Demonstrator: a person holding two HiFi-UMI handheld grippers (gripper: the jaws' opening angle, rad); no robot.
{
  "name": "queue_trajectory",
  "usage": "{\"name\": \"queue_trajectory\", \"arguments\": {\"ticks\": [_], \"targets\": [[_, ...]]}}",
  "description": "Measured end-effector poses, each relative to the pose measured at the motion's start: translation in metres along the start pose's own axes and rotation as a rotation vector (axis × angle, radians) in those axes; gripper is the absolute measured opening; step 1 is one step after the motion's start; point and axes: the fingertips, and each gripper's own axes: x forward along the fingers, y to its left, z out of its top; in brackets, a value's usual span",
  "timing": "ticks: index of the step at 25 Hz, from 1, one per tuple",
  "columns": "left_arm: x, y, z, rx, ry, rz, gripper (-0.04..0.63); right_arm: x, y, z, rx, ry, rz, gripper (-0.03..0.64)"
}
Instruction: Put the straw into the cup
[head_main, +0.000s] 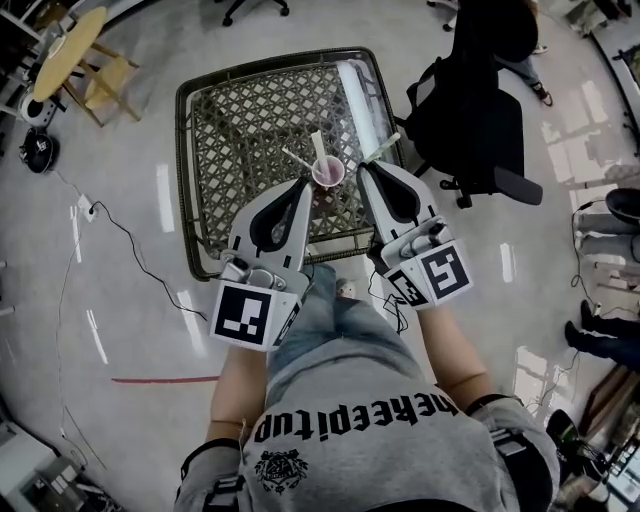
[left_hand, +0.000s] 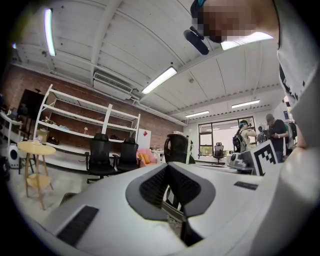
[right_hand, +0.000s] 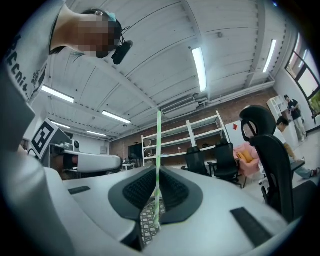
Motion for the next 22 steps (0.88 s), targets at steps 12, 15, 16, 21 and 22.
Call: {"name": "queue_trajectory", "arguments": {"ticks": [12, 15, 16, 21, 22], "targets": [[0.018, 0.015, -0.034, -0.017, 0.111, -0.012, 0.025, 0.032, -0.028, -0.055, 0.028, 0.099, -0.014, 0.048], [0.022, 0.023, -0.045, -0.033, 0.123, -0.011, 0.025, 0.041, -0.031, -0.071, 0.036, 0.120, -0.013, 0.048], [0.022, 0.026, -0.050, -0.040, 0.129, -0.009, 0.025, 0.043, -0.032, -0.078, 0.040, 0.128, -0.013, 0.048], [0.020, 0.035, -0.064, -0.065, 0.143, 0.000, 0.025, 0.050, -0.030, -0.099, 0.046, 0.154, -0.012, 0.048], [0.018, 0.035, -0.065, -0.069, 0.144, 0.000, 0.025, 0.050, -0.029, -0.100, 0.047, 0.156, -0.012, 0.048]]}}
